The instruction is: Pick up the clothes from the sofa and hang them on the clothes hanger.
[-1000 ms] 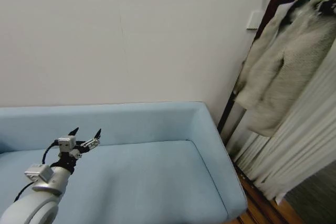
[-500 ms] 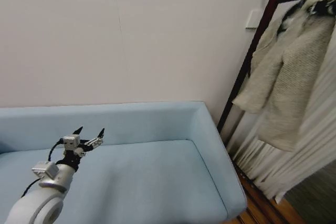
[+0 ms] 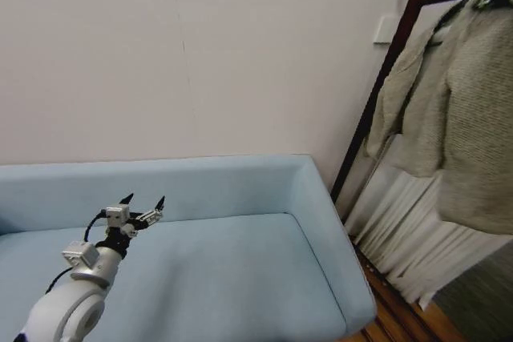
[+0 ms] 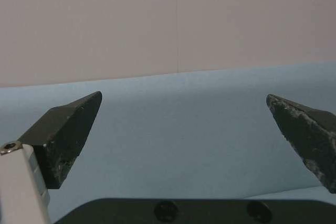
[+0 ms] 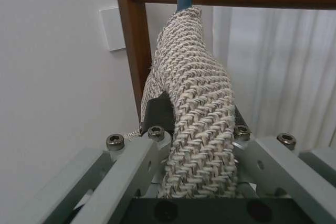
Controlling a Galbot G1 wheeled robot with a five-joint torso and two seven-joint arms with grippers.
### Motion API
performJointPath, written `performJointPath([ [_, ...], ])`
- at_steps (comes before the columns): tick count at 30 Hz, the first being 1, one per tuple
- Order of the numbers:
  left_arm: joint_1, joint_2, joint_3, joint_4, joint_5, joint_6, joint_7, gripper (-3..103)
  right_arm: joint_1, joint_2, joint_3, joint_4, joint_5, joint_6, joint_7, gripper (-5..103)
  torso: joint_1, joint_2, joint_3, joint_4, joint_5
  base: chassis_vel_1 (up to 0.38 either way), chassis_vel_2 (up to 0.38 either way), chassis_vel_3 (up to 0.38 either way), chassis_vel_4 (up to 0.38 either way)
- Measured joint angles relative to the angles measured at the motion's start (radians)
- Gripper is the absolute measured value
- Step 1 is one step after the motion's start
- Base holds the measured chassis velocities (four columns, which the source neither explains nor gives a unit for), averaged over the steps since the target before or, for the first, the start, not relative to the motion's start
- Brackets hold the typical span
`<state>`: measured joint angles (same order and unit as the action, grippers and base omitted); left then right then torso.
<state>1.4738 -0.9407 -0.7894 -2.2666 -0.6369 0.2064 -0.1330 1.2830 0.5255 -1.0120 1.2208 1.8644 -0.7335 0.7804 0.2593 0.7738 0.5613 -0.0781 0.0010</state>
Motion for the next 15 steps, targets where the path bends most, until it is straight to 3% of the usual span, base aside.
performJointPath([
  [7, -0.035, -0.005, 0.034, 0.014, 0.005, -0.003, 0.0, 100, 0.01, -0.001, -0.032, -0.019, 0.059, 0.0, 0.063, 10, 0.0, 0.0, 0.0, 0.0001, 0.0005, 0.0, 0.0, 0.0, 0.0],
  [15, -0.04, -0.01, 0.043, 0.024, 0.011, -0.008, 0.003, 100, 0.005, -0.001, -0.032, -0.05, 0.046, 0.001, 0.065, 10, 0.0, 0.0, 0.0, 0.0001, 0.0005, 0.0, 0.0, 0.0, 0.0],
])
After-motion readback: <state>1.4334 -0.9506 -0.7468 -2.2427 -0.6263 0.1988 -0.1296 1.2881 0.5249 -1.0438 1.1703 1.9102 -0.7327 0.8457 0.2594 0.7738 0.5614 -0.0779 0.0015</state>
